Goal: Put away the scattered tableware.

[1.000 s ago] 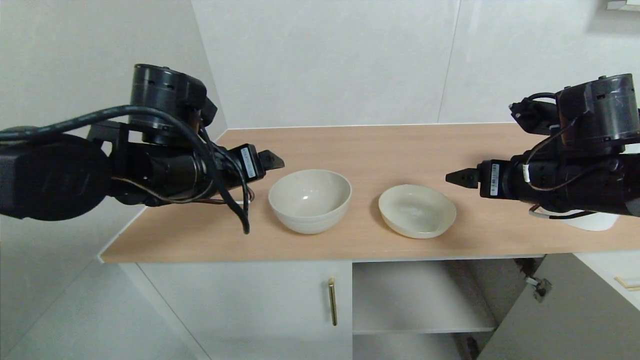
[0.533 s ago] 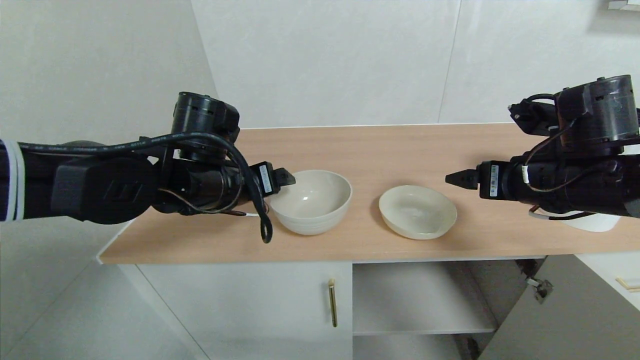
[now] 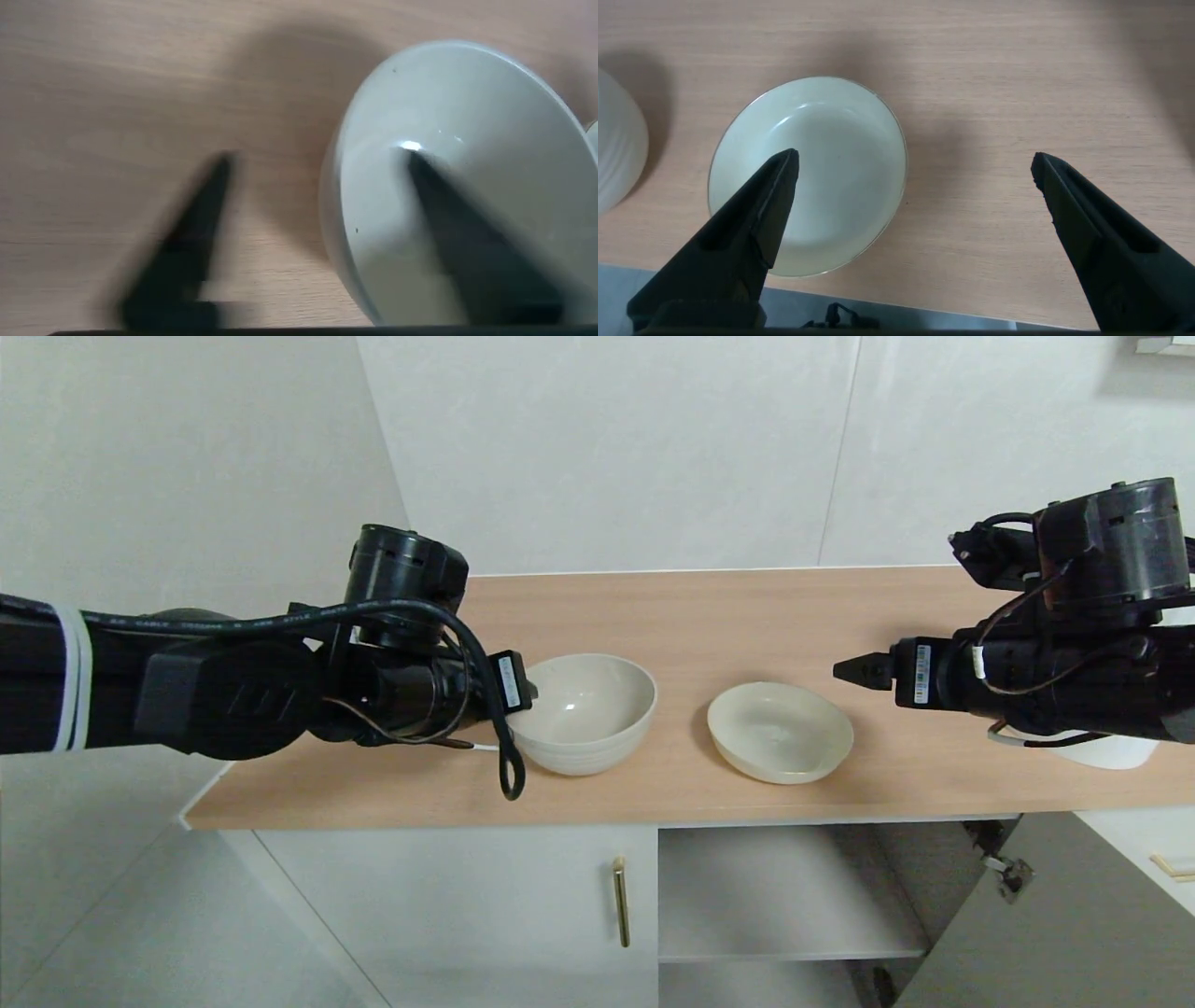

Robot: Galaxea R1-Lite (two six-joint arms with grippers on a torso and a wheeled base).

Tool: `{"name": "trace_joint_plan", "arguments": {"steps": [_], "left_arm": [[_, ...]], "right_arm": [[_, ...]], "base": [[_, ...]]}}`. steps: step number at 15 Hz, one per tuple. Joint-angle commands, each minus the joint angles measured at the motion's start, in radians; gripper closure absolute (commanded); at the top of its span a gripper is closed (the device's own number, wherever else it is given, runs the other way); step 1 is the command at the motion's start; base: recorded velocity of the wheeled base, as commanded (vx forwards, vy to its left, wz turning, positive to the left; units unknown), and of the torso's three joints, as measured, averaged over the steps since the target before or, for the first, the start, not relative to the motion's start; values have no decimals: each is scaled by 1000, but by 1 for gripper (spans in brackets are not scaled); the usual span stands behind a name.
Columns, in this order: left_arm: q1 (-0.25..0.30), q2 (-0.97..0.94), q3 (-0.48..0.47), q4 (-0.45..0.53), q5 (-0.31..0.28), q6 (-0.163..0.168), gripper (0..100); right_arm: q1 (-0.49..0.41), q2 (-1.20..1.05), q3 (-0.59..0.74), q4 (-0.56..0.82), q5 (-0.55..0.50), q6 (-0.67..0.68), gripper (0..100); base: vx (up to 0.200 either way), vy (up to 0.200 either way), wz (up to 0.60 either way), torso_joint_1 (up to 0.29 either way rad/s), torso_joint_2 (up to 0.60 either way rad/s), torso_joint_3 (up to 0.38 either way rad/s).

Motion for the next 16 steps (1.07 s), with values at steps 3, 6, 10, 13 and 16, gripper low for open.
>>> {"name": "trace_joint_plan", "arguments": {"steps": [3,6,10,13,16], "left_arm": [[-2,-26,0,0,1,-1,100],[-5,-98,8,0,0,-4,100],[-25,-182,31,0,-5,-2,100],[-30,-184,31,0,-5,-2,100],[-30,-184,31,0,-5,-2,100]], "right_arm": [[2,-1,0,0,-2,0,0],[3,14,0,1,-3,-2,0],[19,89,0,1,-45,-3,0],[20,155,-3,-2,-85,-2,0],[27,183,0,-22,-85,0,0]], "base": [[0,0,0,0,0,0],[0,0,0,0,0,0],[0,0,0,0,0,0],[0,0,0,0,0,0],[0,0,0,0,0,0]]}}
